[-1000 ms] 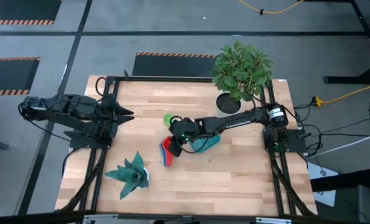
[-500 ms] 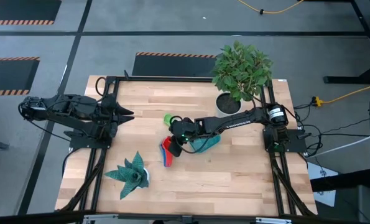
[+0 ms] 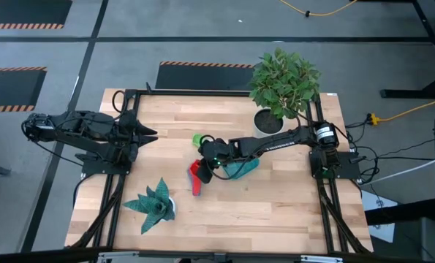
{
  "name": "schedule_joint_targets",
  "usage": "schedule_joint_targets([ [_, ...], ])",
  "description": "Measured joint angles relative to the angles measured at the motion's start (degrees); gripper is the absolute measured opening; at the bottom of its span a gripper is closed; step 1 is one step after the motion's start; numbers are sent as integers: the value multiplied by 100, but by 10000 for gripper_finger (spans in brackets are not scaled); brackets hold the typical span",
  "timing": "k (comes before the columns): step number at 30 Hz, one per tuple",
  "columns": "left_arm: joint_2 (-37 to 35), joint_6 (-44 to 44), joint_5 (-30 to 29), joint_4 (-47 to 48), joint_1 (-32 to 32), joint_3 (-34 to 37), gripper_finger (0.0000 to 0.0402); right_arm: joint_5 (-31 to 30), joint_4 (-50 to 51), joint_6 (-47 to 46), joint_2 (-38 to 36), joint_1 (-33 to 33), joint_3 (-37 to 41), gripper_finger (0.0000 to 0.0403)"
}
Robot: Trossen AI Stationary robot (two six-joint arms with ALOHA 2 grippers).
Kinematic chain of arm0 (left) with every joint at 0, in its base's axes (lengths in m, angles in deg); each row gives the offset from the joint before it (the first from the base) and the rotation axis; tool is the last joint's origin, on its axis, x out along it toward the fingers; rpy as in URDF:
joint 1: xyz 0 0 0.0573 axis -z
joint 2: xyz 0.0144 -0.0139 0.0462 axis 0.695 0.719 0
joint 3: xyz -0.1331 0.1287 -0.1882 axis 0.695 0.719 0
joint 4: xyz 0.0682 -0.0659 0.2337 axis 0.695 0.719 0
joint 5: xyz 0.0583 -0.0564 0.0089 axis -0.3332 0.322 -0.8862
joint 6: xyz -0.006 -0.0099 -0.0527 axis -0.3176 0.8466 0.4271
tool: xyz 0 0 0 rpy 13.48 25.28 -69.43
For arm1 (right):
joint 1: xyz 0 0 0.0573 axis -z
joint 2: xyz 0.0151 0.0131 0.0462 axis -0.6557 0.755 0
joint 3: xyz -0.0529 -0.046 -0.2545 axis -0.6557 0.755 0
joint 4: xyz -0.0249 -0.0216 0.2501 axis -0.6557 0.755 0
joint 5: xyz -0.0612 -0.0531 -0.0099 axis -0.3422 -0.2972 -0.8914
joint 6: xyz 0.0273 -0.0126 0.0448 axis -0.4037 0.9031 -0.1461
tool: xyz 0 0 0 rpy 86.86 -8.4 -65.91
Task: Nest measuring cups in basket
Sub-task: Stack the red measuring cup on top of the blue measuring cup, then stack the green measuring cup on top of the red measuring cup
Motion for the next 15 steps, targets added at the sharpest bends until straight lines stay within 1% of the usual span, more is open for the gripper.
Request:
schedule_joint_targets([
  [3, -1, -1, -1, 0, -2, 0, 104, 7, 41, -8, 0, 1, 0, 42],
  [10, 1, 0, 0, 0, 0, 0, 104, -2, 92, 8, 0, 2, 0, 99],
  [13, -1, 0, -1, 0, 0, 0, 104, -4, 93, 56, 0, 2, 0, 107],
  [15, 1, 0, 0, 0, -2, 0, 104, -4, 93, 327, 0, 2, 0, 107],
])
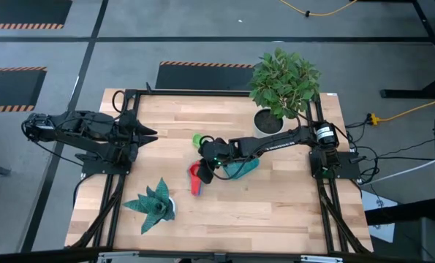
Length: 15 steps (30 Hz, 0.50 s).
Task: Nest measuring cups in basket
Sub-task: Stack the green measuring cup on top of the red measuring cup
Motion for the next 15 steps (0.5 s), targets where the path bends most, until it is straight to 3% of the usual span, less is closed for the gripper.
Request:
schedule_joint_targets([
  [5, -2, 0, -2, 0, 0, 0, 104, 291, 296, 1050, -46, 29, -11, 108],
  [10, 0, 0, 0, -11, 0, 0, 104, 831, 1024, 1121, -190, 76, -133, 108],
  [15, -1, 0, -2, -19, 1, 0, 104, 438, 1693, 1225, -589, -108, -129, 108],
])
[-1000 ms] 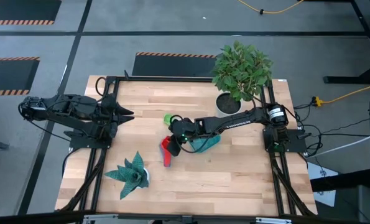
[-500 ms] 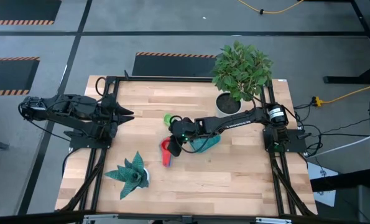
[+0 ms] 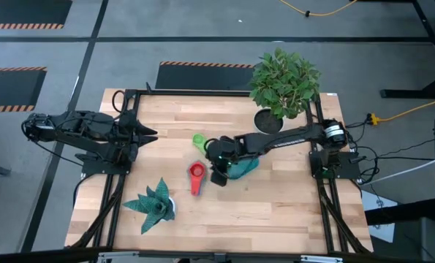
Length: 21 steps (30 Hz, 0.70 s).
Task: Nest measuring cups in basket
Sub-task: Stack the green measuring cup on top of the red measuring cup
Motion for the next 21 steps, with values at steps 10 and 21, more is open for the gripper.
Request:
schedule_joint_targets([
  [10, 1, -2, 0, -18, 0, 0, 104, -1331, 2019, 426, -1233, -629, 62, 108],
  [21, 1, 14, -619, -557, -1, -2, 104, -1092, 1392, 695, -2512, -661, 2076, 108],
])
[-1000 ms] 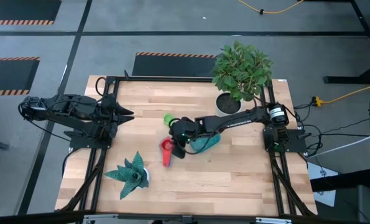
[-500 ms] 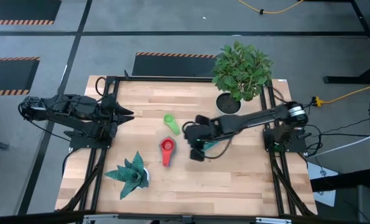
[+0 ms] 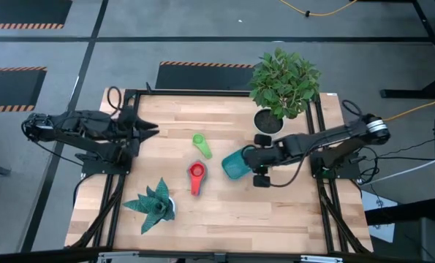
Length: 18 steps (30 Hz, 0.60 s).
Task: Nest measuring cups in basket
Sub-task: Stack the green measuring cup on top of the red measuring cup
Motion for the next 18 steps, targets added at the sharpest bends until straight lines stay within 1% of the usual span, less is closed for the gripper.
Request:
schedule_joint_targets([
  [1, 9, 49, -137, -122, -2, 0, 104, 50, -218, 0, -94, 0, 213, 108],
  [3, 82, 238, -398, -428, -4, 0, 104, 334, -648, 6, -232, 2, 584, 108],
  [7, 330, 400, -878, -984, -6, -2, 104, 1152, -1237, 260, -340, 0, 1096, 108],
  [9, 561, 390, -913, -1272, -26, -4, 104, 1449, -1336, 422, -355, 0, 1261, 108],
  [11, 896, 373, -900, -1628, -105, -4, 104, 1601, -1477, 491, -363, 2, 1377, 108],
  [14, 1412, 440, -871, -2070, -400, -4, 104, 1614, -1490, 606, -366, 2, 1421, 108],
  [18, 1904, 721, -638, -2355, -899, -20, 104, 1615, -1596, 678, -366, 2, 1421, 108],
])
